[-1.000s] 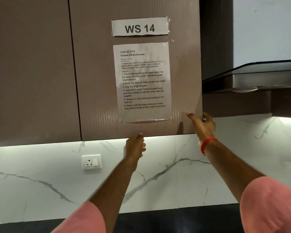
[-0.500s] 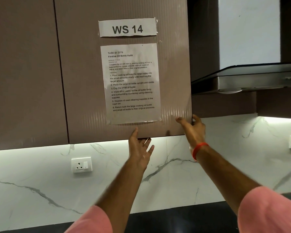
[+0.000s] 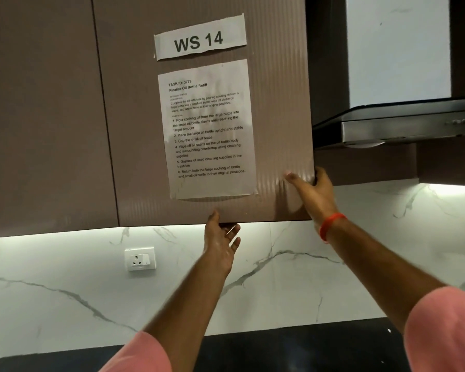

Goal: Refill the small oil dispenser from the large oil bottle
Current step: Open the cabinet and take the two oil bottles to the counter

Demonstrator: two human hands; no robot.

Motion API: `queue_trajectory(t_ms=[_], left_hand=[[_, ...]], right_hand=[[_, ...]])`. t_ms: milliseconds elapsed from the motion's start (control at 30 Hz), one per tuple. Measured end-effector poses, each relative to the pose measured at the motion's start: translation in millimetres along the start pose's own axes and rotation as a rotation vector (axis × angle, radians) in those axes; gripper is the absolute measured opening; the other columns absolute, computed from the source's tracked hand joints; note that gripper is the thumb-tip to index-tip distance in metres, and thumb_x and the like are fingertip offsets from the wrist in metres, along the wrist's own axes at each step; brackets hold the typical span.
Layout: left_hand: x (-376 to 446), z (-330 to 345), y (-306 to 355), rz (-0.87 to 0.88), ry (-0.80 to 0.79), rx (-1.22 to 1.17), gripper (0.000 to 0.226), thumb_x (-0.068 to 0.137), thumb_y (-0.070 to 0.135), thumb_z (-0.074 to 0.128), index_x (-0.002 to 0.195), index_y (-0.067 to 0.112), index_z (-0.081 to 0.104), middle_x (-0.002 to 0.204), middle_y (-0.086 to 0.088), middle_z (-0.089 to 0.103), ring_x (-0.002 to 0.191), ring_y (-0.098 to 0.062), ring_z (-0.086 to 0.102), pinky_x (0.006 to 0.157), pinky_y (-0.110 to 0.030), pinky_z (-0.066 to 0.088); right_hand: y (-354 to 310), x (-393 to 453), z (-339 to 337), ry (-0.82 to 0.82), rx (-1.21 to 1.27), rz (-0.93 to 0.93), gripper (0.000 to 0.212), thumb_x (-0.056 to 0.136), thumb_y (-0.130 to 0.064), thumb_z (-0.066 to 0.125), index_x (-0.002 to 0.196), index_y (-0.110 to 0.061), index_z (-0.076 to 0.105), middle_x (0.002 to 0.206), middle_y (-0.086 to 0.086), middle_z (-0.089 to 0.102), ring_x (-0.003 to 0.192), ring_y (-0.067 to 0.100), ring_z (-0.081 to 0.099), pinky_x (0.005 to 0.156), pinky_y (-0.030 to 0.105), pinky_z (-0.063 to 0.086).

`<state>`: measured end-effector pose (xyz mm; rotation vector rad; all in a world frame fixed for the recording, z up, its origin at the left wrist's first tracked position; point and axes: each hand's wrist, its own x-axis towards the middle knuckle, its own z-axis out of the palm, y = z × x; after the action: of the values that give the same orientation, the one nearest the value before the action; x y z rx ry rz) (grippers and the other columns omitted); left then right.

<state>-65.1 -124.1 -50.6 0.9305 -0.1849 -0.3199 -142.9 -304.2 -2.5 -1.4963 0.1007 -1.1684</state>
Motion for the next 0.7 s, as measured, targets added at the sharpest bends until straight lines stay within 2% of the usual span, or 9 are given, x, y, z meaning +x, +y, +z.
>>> queue_trajectory(t_ms=[67,133,233,300,367,467,533,600,700], left_hand=[[-8.9,-5.5,4.1,0.002,-0.022,0.06,0.041,0.103,0.052,0.045,0.101,0.014,0.062,0.109,-0.004,0.07,0.097,-0.016,0.066,0.084,-0.035,0.045],[-21.9,-10.3,8.5,0.009,-0.037,0.193,0.042,0.104,0.053,0.044,0.11,0.014,0.06,0.118,-0.007,0.07,0.103,-0.02,0.067,0.086,-0.037,0.047],[-47.9,-14.4,9.8,0.102,-0.011,0.643,0.041,0.105,0.051,0.044,0.128,0.019,0.055,0.125,-0.006,0.066,0.106,-0.02,0.067,0.086,-0.036,0.049],[-66.1,-9.7,8.6,0.297,-0.008,0.807,0.032,0.103,0.051,0.048,0.119,0.023,0.055,0.117,-0.002,0.066,0.103,-0.018,0.068,0.082,-0.033,0.05],[-82.9,4.2,11.6,0.578,-0.04,0.88,0.025,0.101,0.046,0.056,0.111,0.023,0.055,0.112,0.001,0.065,0.104,-0.017,0.066,0.081,-0.027,0.048],[-105.0,32.2,24.5,0.898,-0.113,0.967,0.03,0.101,0.043,0.057,0.125,0.025,0.053,0.13,0.003,0.054,0.118,-0.013,0.056,0.096,-0.03,0.049],[-117.8,47.8,33.2,1.019,-0.146,1.014,0.043,0.102,0.046,0.053,0.141,0.029,0.045,0.149,0.003,0.041,0.137,-0.016,0.043,0.107,-0.04,0.045],[-130.6,59.2,43.2,1.094,-0.164,1.051,0.056,0.103,0.051,0.047,0.154,0.032,0.033,0.164,0.006,0.024,0.151,-0.017,0.024,0.117,-0.046,0.035],[-148.3,68.5,57.3,1.19,-0.174,1.162,0.069,0.103,0.057,0.037,0.162,0.035,0.009,0.171,0.01,-0.002,0.157,-0.015,0.0,0.123,-0.046,0.012]], right_hand=[[-12.0,-1.1,-3.0,-0.013,0.034,-0.03,0.059,0.087,-0.043,0.076,0.136,-0.02,0.053,0.119,-0.002,0.065,0.1,0.007,0.063,0.075,0.02,0.048],[-21.2,-3.0,-8.5,-0.032,0.064,-0.041,0.054,0.089,-0.043,0.074,0.134,-0.02,0.056,0.118,-0.003,0.067,0.103,0.008,0.065,0.077,0.021,0.049],[-26.9,-9.8,-12.5,-0.059,0.088,-0.046,0.048,0.092,-0.039,0.071,0.134,-0.019,0.058,0.117,-0.004,0.068,0.105,0.01,0.065,0.084,0.025,0.052],[-30.8,-18.2,-13.0,-0.055,0.107,-0.052,0.044,0.093,-0.036,0.07,0.132,-0.02,0.059,0.116,-0.005,0.068,0.105,0.01,0.065,0.087,0.027,0.052],[-37.3,-27.9,-13.5,-0.043,0.13,-0.063,0.04,0.093,-0.034,0.07,0.129,-0.019,0.061,0.113,-0.005,0.069,0.104,0.01,0.065,0.09,0.028,0.053],[-52.0,-42.7,-16.8,-0.043,0.17,-0.112,0.031,0.094,-0.029,0.069,0.122,-0.016,0.066,0.111,-0.002,0.073,0.105,0.014,0.068,0.096,0.032,0.054],[-67.3,-50.4,-18.7,-0.064,0.158,-0.168,0.033,0.095,-0.029,0.069,0.125,-0.017,0.066,0.114,-0.003,0.073,0.106,0.009,0.069,0.094,0.027,0.054],[-88.8,-56.7,-17.4,-0.094,0.135,-0.231,0.036,0.096,-0.031,0.067,0.13,-0.019,0.063,0.115,-0.011,0.07,0.102,-0.006,0.066,0.084,0.012,0.051],[-125.0,-68.5,-8.3,-0.119,0.167,-0.263,0.044,0.097,-0.033,0.065,0.139,-0.024,0.054,0.113,-0.025,0.059,0.095,-0.021,0.058,0.072,-0.002,0.045]])
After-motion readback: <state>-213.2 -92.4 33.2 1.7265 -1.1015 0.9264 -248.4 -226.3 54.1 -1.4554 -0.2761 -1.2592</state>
